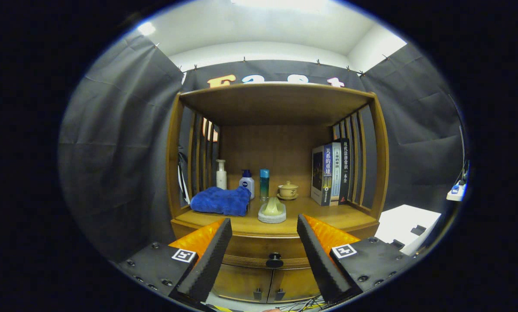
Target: Pull open the drawer, take out the items inside it, and place them on the countertop above the cabinet.
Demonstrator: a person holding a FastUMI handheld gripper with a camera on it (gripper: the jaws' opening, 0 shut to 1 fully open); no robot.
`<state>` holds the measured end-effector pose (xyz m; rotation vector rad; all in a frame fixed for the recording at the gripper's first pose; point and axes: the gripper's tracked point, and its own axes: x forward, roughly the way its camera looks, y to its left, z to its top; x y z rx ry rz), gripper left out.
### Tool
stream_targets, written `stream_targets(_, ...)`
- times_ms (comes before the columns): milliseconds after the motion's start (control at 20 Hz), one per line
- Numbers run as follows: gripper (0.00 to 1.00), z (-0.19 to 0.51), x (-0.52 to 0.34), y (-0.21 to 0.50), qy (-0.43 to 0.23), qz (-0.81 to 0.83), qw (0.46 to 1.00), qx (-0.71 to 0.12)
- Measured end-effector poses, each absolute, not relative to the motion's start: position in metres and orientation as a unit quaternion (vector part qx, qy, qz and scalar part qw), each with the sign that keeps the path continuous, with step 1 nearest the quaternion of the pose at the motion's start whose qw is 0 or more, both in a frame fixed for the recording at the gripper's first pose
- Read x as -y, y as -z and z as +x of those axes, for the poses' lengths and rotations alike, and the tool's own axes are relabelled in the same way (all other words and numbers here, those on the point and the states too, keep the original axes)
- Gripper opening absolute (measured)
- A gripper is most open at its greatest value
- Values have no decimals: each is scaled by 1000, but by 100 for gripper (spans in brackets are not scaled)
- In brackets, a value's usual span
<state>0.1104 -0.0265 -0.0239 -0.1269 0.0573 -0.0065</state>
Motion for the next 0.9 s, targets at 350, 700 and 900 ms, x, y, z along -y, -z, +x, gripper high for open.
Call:
stream_targets(350, 98, 40, 16, 6, -10, -41, 998, -47)
stream_targets(700, 98, 1, 5, -13, -16, 0, 999, -30)
stream_targets(900, 98, -13, 15, -9, 2, -35, 999, -32)
